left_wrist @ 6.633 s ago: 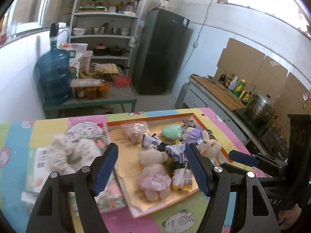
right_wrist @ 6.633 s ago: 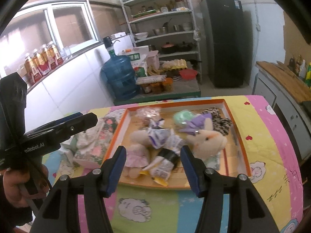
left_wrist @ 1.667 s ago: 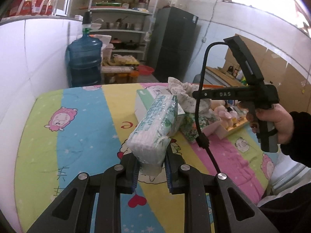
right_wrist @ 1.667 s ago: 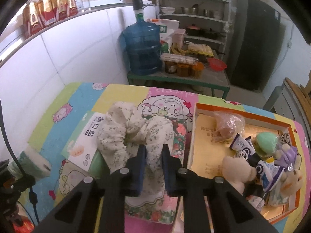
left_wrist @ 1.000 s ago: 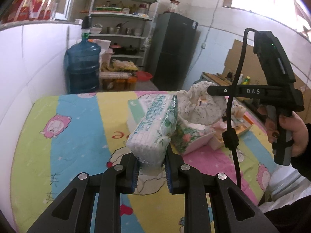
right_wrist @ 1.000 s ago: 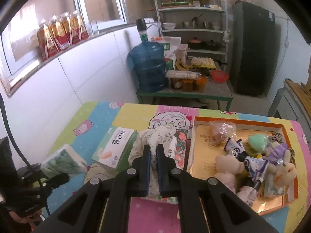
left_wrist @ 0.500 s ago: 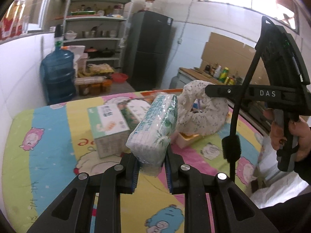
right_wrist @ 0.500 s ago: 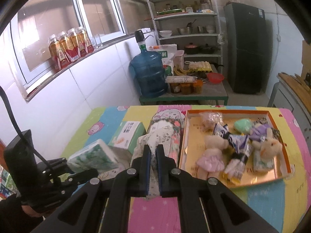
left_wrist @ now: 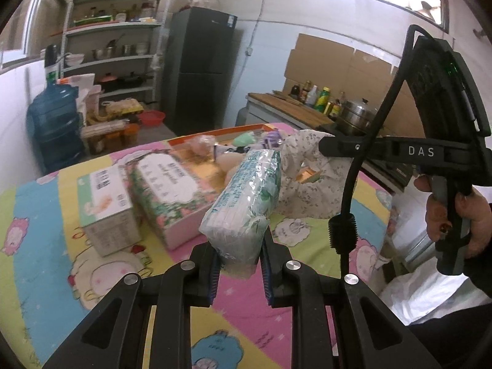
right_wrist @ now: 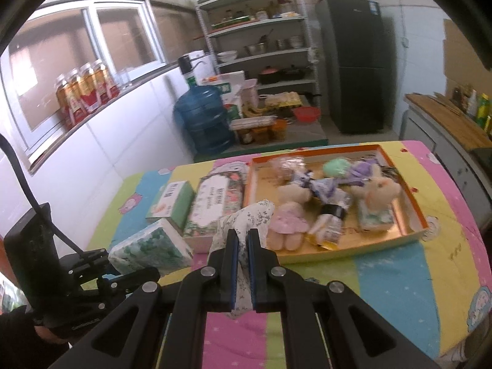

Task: Organize soft objects
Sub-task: 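Carry the tissue pack and scrunchie over the gold box with both tools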

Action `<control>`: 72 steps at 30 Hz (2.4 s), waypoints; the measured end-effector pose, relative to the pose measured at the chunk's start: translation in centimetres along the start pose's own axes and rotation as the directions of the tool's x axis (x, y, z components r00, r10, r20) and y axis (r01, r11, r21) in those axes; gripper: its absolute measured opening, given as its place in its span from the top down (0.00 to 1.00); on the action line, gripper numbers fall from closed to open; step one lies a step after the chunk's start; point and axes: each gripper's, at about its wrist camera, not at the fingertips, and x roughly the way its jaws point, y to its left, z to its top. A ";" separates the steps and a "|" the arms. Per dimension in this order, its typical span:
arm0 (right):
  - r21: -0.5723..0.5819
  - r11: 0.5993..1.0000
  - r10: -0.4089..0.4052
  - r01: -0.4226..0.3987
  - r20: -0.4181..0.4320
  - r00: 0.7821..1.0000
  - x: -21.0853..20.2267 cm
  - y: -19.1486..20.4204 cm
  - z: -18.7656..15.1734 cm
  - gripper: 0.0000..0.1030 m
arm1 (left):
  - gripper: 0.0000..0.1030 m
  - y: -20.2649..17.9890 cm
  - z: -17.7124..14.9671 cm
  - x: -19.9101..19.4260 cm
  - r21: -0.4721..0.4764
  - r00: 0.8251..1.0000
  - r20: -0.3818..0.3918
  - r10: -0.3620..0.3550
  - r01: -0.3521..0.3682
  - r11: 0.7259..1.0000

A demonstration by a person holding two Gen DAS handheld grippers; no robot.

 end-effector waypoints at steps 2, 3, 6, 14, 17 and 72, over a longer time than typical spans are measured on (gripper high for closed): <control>0.011 1.000 -0.015 0.015 0.008 1.000 -0.3 -0.8 0.2 0.94 | 0.78 -0.6 0.4 0.7 0.003 1.000 -0.004 0.000 0.000 1.000; 0.014 1.000 -0.025 0.025 0.011 1.000 -0.5 -1.3 0.2 0.94 | 0.78 -0.9 0.7 1.2 0.001 1.000 -0.005 0.002 -0.002 1.000; 0.020 0.999 -0.049 0.048 0.021 0.999 -0.8 -2.6 0.6 0.94 | 0.78 -1.8 1.4 2.2 -0.013 1.000 -0.008 0.004 -0.004 1.000; 0.021 0.997 -0.072 0.072 0.030 0.997 -0.6 -5.8 1.9 0.94 | 0.78 -3.1 3.3 4.8 -0.052 1.000 -0.007 0.026 -0.026 0.998; 0.022 0.998 -0.067 0.067 0.030 0.997 -0.3 -7.1 2.6 0.94 | 0.78 -3.4 4.1 5.8 -0.067 0.999 -0.007 0.045 -0.045 0.997; 0.035 0.989 0.148 -0.147 -0.029 0.989 12.4 -20.3 12.0 0.94 | 0.78 -2.1 13.9 21.4 -0.265 0.936 -0.071 0.344 -0.350 0.898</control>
